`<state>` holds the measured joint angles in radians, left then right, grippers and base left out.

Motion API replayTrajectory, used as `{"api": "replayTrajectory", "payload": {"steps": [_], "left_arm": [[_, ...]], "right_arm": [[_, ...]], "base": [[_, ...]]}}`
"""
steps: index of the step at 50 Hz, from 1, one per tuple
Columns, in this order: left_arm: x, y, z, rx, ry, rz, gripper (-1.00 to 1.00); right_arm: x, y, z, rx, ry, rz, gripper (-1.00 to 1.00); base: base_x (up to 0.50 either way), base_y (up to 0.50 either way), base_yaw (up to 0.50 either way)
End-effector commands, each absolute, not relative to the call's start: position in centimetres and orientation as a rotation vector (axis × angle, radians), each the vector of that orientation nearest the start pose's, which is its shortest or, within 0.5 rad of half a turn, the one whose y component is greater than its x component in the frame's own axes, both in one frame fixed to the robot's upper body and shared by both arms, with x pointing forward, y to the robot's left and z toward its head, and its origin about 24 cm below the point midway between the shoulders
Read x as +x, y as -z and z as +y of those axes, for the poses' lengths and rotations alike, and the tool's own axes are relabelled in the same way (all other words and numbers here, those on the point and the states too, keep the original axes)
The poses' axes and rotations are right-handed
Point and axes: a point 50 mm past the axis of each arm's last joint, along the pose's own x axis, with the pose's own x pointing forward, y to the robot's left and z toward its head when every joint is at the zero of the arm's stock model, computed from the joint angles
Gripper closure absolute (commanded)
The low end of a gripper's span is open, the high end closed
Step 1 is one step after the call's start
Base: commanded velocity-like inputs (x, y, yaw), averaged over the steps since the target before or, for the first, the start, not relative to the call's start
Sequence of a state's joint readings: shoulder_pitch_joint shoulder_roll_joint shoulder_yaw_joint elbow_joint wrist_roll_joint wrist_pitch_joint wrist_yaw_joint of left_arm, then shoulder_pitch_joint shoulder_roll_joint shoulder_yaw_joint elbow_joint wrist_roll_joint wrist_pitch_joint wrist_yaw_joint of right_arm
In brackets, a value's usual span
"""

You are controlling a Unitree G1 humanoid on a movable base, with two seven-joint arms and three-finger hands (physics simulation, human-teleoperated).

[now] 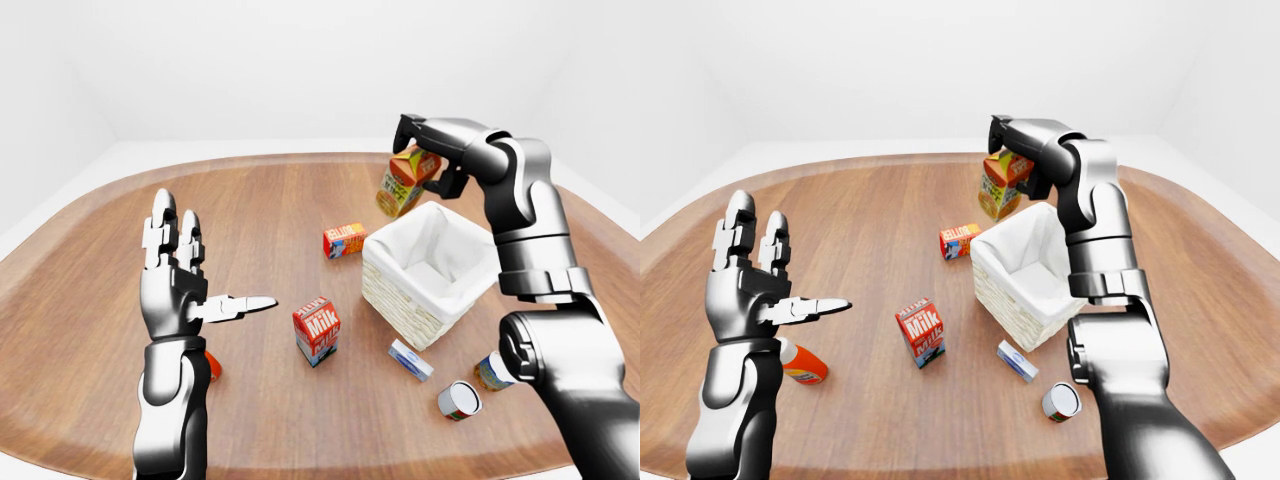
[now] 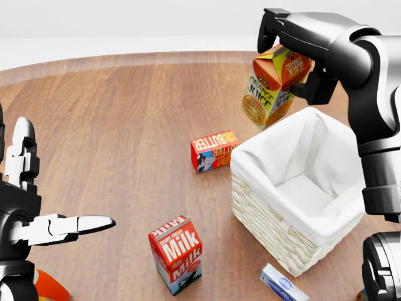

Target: Pick up the orange juice, and put it in the basket.

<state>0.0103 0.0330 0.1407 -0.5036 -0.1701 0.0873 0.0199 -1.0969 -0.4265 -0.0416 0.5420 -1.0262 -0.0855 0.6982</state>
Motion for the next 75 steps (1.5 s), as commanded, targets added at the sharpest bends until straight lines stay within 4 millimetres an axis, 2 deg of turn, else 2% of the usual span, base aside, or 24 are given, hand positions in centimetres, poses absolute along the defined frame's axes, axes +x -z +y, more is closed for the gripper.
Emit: {"api": "replayTrajectory", "payload": {"steps": [1, 14, 36, 75], "left_arm": [[23.0, -14.7, 18.4, -0.104, -0.104, -0.417, -1.00], [23.0, -14.7, 18.4, -0.104, -0.104, -0.415, -1.00], [23.0, -14.6, 18.4, -0.104, -0.104, -0.413, -1.00], [22.9, -14.8, 18.3, -0.105, -0.103, -0.422, -1.00]], "right_arm": [[38.8, -27.1, -18.7, -1.515, -0.210, -0.039, 1.00], [38.6, -25.6, -20.0, -1.507, -0.213, 0.013, 1.00], [38.1, -24.3, -22.4, -1.505, -0.189, 0.091, 1.00], [38.4, -20.4, -24.1, -1.493, -0.213, 0.220, 1.00]], "base": [[0.00, 0.00, 0.00], [0.00, 0.00, 0.00], [0.00, 0.00, 0.00], [0.00, 0.00, 0.00]]}}
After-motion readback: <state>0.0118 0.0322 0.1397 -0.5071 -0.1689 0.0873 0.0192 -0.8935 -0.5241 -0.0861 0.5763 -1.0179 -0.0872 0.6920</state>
